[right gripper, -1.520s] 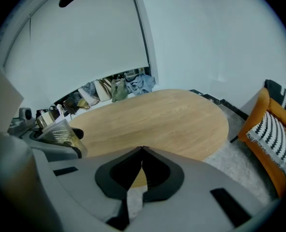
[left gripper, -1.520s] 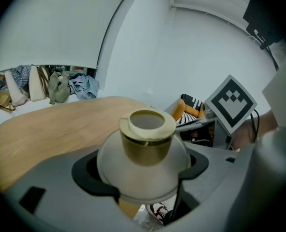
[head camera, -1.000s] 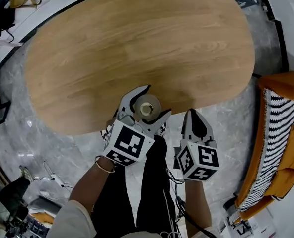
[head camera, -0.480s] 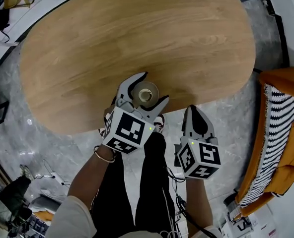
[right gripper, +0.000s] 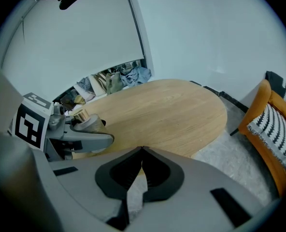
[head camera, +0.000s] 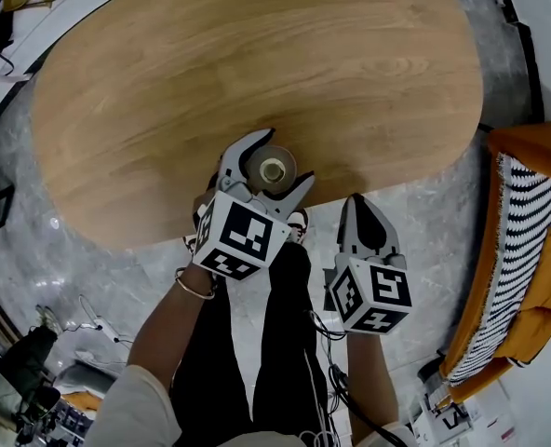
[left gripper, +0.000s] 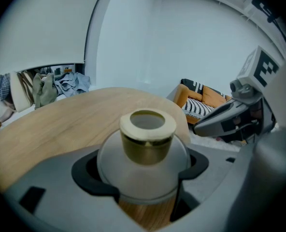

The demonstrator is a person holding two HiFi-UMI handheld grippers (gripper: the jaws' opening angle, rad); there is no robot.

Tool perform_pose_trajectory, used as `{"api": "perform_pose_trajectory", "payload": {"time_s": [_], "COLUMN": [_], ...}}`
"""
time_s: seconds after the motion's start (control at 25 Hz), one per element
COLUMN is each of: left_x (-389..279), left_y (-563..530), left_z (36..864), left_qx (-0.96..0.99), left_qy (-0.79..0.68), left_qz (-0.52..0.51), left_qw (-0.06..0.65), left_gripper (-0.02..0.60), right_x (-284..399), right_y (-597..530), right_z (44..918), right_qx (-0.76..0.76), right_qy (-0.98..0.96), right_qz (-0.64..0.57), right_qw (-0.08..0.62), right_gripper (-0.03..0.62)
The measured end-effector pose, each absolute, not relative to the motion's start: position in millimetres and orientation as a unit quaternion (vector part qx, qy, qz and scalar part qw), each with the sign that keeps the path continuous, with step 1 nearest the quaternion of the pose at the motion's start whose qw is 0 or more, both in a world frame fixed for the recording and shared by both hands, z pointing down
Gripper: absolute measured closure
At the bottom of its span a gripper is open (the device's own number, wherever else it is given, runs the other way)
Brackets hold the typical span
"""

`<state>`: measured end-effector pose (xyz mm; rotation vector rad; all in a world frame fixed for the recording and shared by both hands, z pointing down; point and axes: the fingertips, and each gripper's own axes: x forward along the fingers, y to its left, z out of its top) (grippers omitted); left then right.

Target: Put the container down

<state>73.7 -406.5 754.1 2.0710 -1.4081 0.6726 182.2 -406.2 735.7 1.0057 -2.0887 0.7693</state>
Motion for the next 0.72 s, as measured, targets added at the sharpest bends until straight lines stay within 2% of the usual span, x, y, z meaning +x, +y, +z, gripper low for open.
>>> {"api": "perform_pose_trajectory", "payload": {"time_s": [0.32, 0.72], "left_x": [71.1, 73.0], "left_y": [-404.4, -407.8], "left_z": [762.5, 763.3], "left_qx": [0.765, 0.768], "left_qy": [-0.518, -0.522], "left_qz": [0.258, 0.258], "left_qw": [0.282, 0.264], "left_gripper": [0.236, 0.236], "right_x": [182.6, 183.5], "right_y": [-405.2, -405.6], "right_z": [738.7, 740.4], "right_qx": [0.384, 0.381], "right_qy": [-0.803, -0.804], "right_qz": [0.297, 0.297], "right_qw": [0.345, 0.347], "right_gripper": [0.571, 0.571]}}
